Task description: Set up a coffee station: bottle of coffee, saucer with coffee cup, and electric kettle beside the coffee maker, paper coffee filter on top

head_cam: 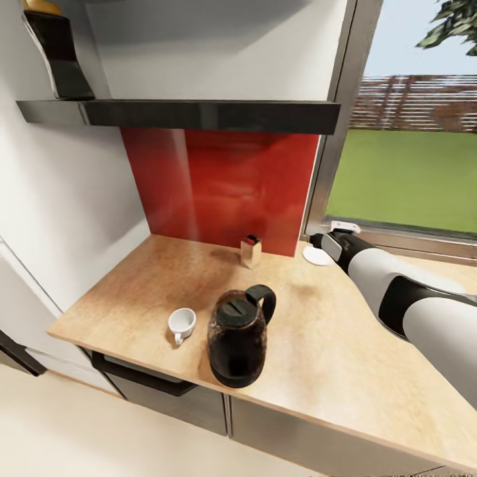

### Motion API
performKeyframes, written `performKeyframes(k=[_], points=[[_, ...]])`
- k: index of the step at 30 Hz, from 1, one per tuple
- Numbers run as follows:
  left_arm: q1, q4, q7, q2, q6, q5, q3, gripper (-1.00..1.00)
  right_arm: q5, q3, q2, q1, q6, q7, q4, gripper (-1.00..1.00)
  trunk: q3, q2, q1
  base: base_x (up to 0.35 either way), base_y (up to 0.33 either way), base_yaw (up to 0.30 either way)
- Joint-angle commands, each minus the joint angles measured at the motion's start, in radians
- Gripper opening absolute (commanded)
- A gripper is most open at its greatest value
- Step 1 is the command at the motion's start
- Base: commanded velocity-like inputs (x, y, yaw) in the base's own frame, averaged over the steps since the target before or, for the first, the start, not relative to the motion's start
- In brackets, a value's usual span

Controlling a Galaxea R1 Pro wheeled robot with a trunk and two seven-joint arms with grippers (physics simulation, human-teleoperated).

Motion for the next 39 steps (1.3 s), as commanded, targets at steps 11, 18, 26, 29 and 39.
performKeyframes(k=[11, 18, 26, 29, 39], points=[[0.001, -0.002, -0.005, 0.0, 0.0, 0.005, 0.0, 1.0, 0.009, -0.008, -0.024, -0.001, 0.003, -0.001, -0.002, 1.0, 0.002, -0.002, 0.001, 0.013, 0.005, -0.282], [0.001, -0.002, -0.005, -0.006, 0.0, 0.006, 0.0, 1.0, 0.011, -0.002, -0.023, -0.001, 0.003, 0.006, 0.001, 1.0, 0.003, -0.002, 0.001, 0.0, 0.0, -0.171], [0.001, -0.001, -0.005, -0.008, 0.0, 0.01, 0.0, 1.0, 0.021, 0.007, -0.02, -0.001, 0.003, 0.04, 0.012, 1.0, 0.003, -0.002, 0.001, 0.01, 0.0, -0.014], [0.001, 0.0, 0.004, -0.008, 0.001, 0.01, 0.001, 1.0, 0.024, 0.008, -0.021, -0.001, 0.004, 0.082, 0.013, 1.0, 0.003, -0.002, 0.001, 0.183, 0.0, -0.002], [0.001, 0.0, 0.045, -0.019, 0.003, 0.007, 0.001, 1.0, 0.088, 0.007, -0.029, -0.001, 0.027, 0.17, 0.014, 1.0, -0.003, -0.002, 0.001, 0.198, 0.0, 0.0]])
